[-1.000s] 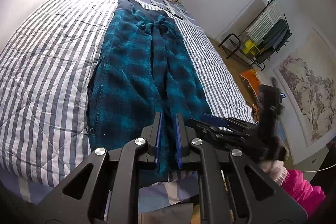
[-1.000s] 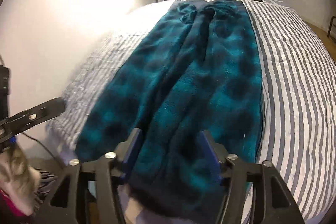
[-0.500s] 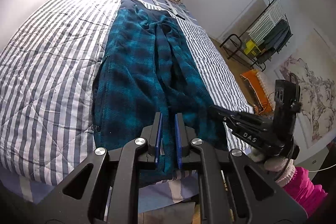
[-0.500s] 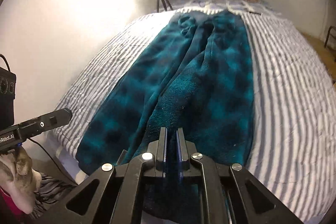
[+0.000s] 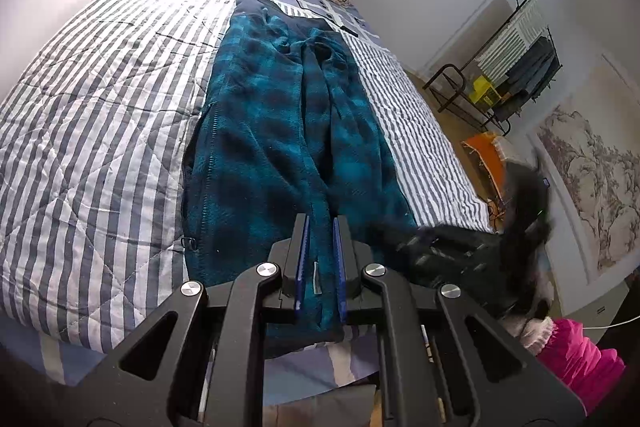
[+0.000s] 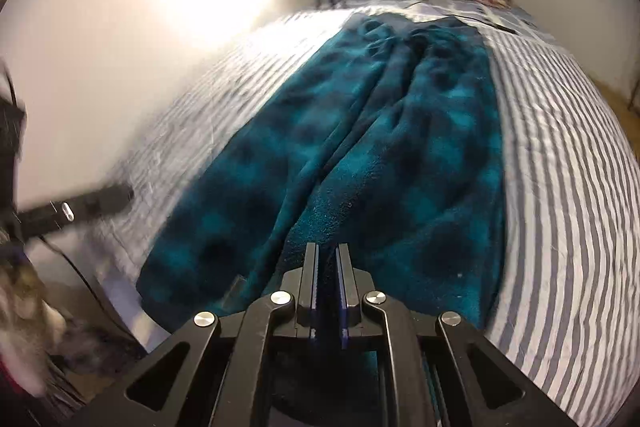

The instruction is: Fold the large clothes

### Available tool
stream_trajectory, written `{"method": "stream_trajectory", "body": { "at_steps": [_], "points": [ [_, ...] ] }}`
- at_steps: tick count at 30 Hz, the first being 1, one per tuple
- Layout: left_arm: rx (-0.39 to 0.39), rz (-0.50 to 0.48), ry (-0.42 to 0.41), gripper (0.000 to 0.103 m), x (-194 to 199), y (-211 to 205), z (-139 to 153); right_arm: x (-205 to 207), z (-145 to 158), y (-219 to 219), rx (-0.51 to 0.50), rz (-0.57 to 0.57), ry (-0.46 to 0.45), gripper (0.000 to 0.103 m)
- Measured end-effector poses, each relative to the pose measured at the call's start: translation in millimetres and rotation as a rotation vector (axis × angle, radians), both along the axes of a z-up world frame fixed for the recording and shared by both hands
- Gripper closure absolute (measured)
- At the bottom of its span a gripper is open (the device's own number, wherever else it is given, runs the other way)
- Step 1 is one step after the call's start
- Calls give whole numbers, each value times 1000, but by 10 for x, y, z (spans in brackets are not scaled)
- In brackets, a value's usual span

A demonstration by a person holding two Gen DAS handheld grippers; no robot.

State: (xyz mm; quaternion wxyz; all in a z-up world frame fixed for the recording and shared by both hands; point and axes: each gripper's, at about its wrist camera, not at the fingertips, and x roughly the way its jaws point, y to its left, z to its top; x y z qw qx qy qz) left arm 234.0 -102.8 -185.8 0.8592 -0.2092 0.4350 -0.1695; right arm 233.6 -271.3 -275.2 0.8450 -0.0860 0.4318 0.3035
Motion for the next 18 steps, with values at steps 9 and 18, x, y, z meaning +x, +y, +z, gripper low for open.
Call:
{"method": "stream_trajectory", "body": {
  "at_steps": [9, 18],
  "points": [
    [14, 65, 32, 94, 31, 321, -183, -90, 374, -643, 248, 27, 38, 72],
    [81, 62, 117, 94, 16, 366, -781, -246, -421, -526, 83, -4, 117, 76]
  ]
}}
